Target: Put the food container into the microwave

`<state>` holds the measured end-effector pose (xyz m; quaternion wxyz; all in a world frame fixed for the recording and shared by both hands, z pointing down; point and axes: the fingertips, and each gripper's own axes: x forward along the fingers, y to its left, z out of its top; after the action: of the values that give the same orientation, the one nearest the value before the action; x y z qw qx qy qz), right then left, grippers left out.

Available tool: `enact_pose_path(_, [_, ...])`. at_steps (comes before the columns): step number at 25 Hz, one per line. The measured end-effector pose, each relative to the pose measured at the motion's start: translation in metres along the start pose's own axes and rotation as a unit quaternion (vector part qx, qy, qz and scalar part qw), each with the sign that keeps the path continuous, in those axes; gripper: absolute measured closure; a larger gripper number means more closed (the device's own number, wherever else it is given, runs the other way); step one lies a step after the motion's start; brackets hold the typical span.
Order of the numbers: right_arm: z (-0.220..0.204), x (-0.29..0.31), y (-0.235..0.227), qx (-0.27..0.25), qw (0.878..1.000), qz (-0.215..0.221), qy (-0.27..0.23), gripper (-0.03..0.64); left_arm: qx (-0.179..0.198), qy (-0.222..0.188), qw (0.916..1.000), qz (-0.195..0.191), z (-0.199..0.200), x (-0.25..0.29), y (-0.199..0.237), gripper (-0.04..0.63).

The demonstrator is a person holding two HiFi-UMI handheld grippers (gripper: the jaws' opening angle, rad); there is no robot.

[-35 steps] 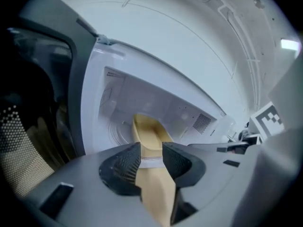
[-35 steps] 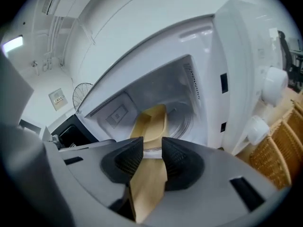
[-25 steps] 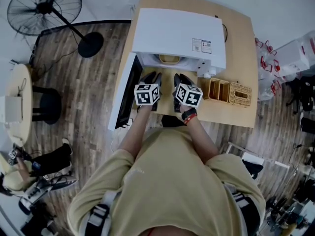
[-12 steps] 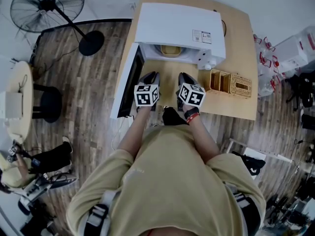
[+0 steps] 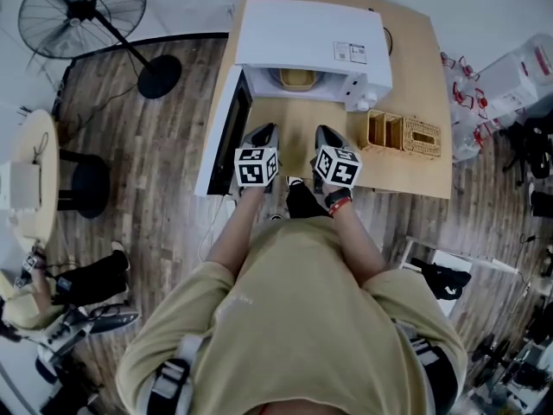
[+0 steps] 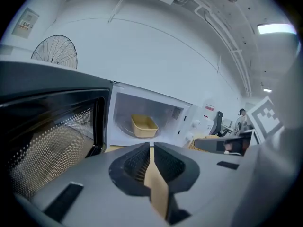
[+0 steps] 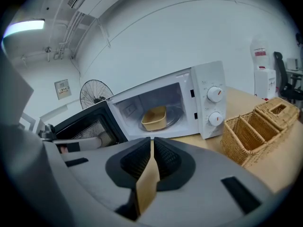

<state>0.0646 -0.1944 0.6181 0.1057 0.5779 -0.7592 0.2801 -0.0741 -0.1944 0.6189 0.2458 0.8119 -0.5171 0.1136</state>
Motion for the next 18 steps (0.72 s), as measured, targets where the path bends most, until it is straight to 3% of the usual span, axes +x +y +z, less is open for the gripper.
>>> enact_pose_path(10, [-0.014, -0.017, 0.007, 0.000, 1.000, 0.002, 0.002, 0.580, -0.009, 0.005, 0.9999, 0.000, -0.012, -0.018, -0.002, 0.575])
enact_pose_path(18, [-0.025, -0.020, 0.004, -0.001, 1.000, -0.003, 0.012, 0.580, -0.038, 0.004, 0.9990, -0.020, -0.021, -0.018, -0.011, 0.575])
